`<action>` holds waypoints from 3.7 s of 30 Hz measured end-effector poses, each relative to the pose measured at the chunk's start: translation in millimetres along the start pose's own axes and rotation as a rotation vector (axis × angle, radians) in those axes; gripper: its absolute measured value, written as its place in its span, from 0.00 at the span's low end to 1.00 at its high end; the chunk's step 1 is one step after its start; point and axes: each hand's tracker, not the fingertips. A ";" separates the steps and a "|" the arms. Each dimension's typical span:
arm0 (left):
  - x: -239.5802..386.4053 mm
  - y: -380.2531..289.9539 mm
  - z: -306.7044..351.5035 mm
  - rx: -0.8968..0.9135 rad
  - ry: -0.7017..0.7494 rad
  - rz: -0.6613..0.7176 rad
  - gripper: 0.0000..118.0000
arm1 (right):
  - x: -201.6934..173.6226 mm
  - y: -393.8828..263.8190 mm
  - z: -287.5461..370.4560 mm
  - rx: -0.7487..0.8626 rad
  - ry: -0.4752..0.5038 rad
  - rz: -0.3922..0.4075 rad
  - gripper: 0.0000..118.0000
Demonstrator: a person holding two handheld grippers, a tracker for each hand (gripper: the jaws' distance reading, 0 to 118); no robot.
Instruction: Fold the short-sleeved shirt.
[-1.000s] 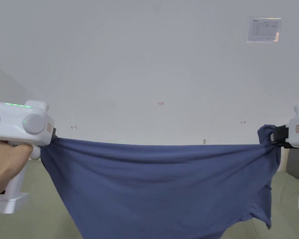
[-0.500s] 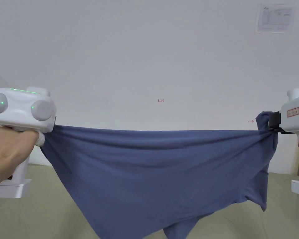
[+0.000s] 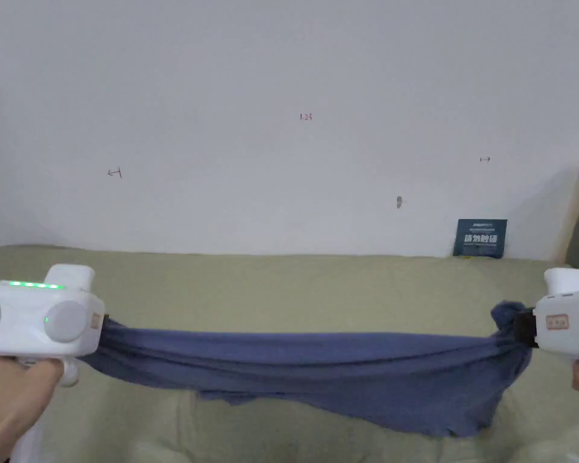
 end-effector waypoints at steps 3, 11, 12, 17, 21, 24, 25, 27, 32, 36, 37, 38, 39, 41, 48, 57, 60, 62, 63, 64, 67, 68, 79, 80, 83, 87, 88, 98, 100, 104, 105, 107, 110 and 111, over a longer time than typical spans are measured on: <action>-2.8 -64.6 17.4 -0.072 -0.042 -0.011 0.00 | 18.1 -81.2 24.2 -0.060 0.004 -0.040 0.06; -22.5 -204.3 80.0 -0.183 -0.082 -0.021 0.00 | 61.5 -220.7 88.2 -0.155 0.015 -0.120 0.06; -25.1 -215.2 85.7 -0.200 -0.091 -0.010 0.00 | 65.3 -232.7 95.1 -0.155 0.016 -0.135 0.06; -35.7 -256.4 104.5 -0.239 -0.136 0.031 0.00 | 69.1 -273.8 125.3 -0.180 0.030 -0.180 0.06; -33.1 -264.9 101.2 -0.260 -0.141 0.033 0.00 | 69.5 -277.7 121.8 -0.189 0.020 -0.189 0.07; -44.7 -265.9 78.9 -0.259 -0.150 0.057 0.15 | 69.5 -274.5 118.9 -0.200 0.019 -0.202 0.48; -48.2 -263.9 77.4 -0.252 -0.162 0.079 0.23 | 64.7 -274.2 125.2 -0.190 -0.002 -0.194 0.53; -50.1 -264.5 81.9 -0.240 -0.186 0.119 0.58 | 69.4 -273.0 141.2 -0.143 -0.028 -0.204 0.62; -43.2 -246.3 122.2 -0.090 -0.199 0.158 1.00 | 41.3 -253.9 173.6 -0.005 0.004 -0.138 0.62; -27.2 -230.2 164.8 0.047 -0.238 0.167 1.00 | -5.2 -238.7 199.1 0.124 0.035 -0.030 0.62; -23.6 -227.9 173.6 0.080 -0.241 0.171 0.99 | -15.9 -237.5 204.3 0.164 0.035 -0.021 0.61; -20.1 -225.9 183.8 0.115 -0.247 0.180 0.94 | -25.5 -237.4 211.9 0.198 0.050 -0.011 0.60; -18.5 -225.7 191.7 0.148 -0.245 0.185 0.82 | -33.2 -238.2 218.0 0.222 0.056 -0.003 0.59; -12.3 -225.2 206.3 0.199 -0.231 0.156 0.21 | -51.3 -240.9 227.1 0.260 0.087 0.026 0.30; -25.8 -239.0 198.4 0.214 -0.197 0.108 0.00 | -86.0 -254.8 242.9 0.300 0.103 0.080 0.00; -84.1 -272.1 108.1 -0.099 -0.272 0.170 0.00 | -96.8 -274.4 221.4 0.201 0.135 0.084 0.00; -89.7 -280.9 81.7 -0.154 -0.319 0.181 0.00 | -99.4 -279.3 213.3 0.171 0.138 0.088 0.00; -89.6 -282.7 68.5 -0.173 -0.357 0.158 0.07 | -102.4 -282.3 209.6 0.157 0.137 0.095 0.00; -83.0 -282.0 67.8 -0.218 -0.367 0.142 0.32 | -102.5 -282.9 207.1 0.149 0.138 0.096 0.00; -80.2 -283.9 59.4 -0.232 -0.348 0.137 0.68 | -102.6 -283.3 204.7 0.141 0.139 0.095 0.00; -71.0 -288.8 39.2 -0.237 -0.334 0.109 0.98 | -101.1 -286.6 198.8 0.119 0.140 0.098 0.00; -70.3 -289.6 28.9 -0.260 -0.326 0.105 0.98 | -100.2 -287.0 196.5 0.110 0.140 0.099 0.00; -33.9 -276.0 57.3 -0.279 -0.347 0.042 0.03 | -82.1 -270.9 157.4 0.011 0.136 0.104 0.00; -33.8 -275.1 59.5 -0.279 -0.352 0.049 0.03 | -80.0 -264.3 149.2 0.004 0.133 0.108 0.00; -34.8 -266.4 64.9 -0.281 -0.357 0.065 0.03 | -74.1 -235.3 110.3 -0.024 0.131 0.142 0.00; -31.4 -259.4 68.3 -0.279 -0.358 0.064 0.03 | -73.0 -186.2 38.9 -0.115 0.172 0.193 0.00; -30.4 -257.8 68.6 -0.280 -0.358 0.065 0.03 | -72.9 -172.4 17.2 -0.141 0.190 0.201 0.00; -39.0 -259.0 45.5 -0.278 -0.360 0.079 0.03 | -81.4 -110.2 -136.8 -0.380 0.195 0.175 0.78; -33.2 -255.4 46.6 -0.285 -0.358 0.080 0.03 | -86.6 -117.4 -151.9 -0.444 0.195 0.216 0.78; -32.1 -254.8 45.9 -0.289 -0.357 0.072 0.03 | -87.6 -139.4 -172.5 -0.586 0.195 0.250 0.78; -31.7 -254.5 45.8 -0.287 -0.358 0.070 0.03 | -86.5 -143.2 -168.9 -0.536 0.198 0.257 0.78; -37.9 -257.9 38.1 -0.289 -0.355 0.064 0.03 | -90.1 -137.4 -165.4 -0.531 0.183 0.230 0.72; -38.5 -258.2 35.7 -0.300 -0.351 0.066 0.03 | -92.4 -128.2 -148.5 -0.512 0.170 0.309 0.02; -40.9 -260.4 32.9 -0.300 -0.347 0.065 0.03 | -90.3 -124.2 -140.3 -0.502 0.196 0.298 0.02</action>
